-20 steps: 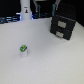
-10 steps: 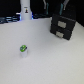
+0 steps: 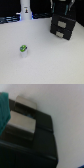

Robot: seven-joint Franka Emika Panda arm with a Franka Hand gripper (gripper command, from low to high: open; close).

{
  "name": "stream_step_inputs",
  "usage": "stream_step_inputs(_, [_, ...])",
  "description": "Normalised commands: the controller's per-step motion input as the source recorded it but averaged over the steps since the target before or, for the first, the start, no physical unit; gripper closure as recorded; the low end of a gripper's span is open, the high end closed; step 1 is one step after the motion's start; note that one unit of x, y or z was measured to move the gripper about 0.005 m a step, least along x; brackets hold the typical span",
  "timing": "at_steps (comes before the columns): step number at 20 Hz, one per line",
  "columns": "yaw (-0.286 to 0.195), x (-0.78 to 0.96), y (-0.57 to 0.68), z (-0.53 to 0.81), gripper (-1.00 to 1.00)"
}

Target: Open the kcup holder, insert the kcup into the holder, and close the kcup holder

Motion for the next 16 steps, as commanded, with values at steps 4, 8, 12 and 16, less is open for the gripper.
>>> stream_step_inputs(4, [-0.168,-0.2,0.56,-0.33,-1.0])
stream_step_inputs(8, [-0.166,-0.16,0.5,-0.35,-1.0])
stream_step_inputs(12, [-0.159,-0.15,0.45,-0.35,-1.0])
stream_step_inputs(16, [-0.111,-0.13,0.34,-0.36,-1.0])
